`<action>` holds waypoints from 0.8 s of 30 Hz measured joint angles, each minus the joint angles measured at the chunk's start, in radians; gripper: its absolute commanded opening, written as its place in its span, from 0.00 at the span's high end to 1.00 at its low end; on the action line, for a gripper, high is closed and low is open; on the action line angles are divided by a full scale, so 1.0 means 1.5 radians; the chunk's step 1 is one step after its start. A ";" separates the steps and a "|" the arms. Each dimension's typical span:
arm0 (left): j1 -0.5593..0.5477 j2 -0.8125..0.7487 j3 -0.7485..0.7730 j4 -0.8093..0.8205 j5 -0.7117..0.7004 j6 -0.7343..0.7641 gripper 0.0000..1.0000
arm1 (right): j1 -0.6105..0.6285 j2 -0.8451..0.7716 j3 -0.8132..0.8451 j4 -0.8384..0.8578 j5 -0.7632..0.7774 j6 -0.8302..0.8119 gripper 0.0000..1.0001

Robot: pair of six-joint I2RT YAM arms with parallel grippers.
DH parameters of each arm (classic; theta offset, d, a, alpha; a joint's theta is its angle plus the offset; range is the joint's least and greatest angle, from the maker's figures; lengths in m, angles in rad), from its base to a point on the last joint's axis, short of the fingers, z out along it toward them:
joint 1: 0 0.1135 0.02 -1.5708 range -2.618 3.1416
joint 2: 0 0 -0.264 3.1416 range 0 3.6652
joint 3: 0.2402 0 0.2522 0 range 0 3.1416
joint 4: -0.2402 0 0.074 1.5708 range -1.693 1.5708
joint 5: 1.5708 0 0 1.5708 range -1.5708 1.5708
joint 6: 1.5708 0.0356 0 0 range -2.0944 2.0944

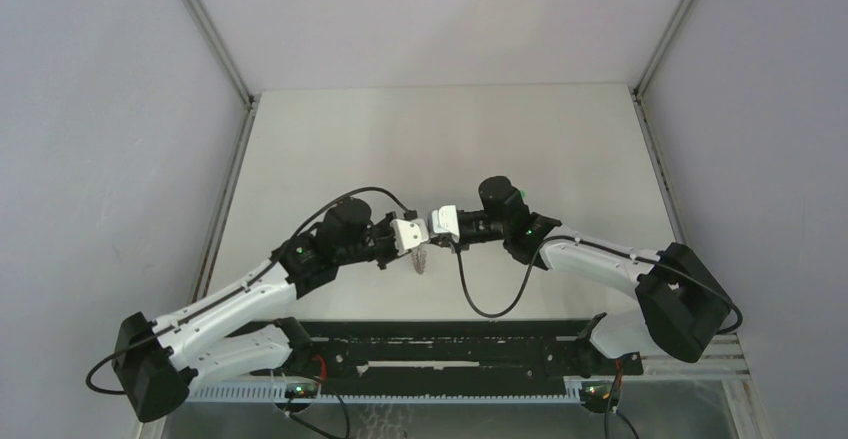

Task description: Put the keys on the keyring

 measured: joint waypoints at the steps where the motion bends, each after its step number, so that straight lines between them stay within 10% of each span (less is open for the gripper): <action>1: 0.000 0.002 0.000 0.000 0.000 0.000 1.00 | 0.000 0.000 0.000 0.000 -0.001 0.001 0.86; 11: -0.001 0.015 0.006 -0.005 0.001 0.002 1.00 | -0.001 -0.001 0.000 0.000 -0.013 0.008 1.00; 24: -0.003 -0.063 -0.064 0.123 -0.037 -0.006 0.63 | -0.049 -0.052 -0.056 0.160 -0.061 0.113 1.00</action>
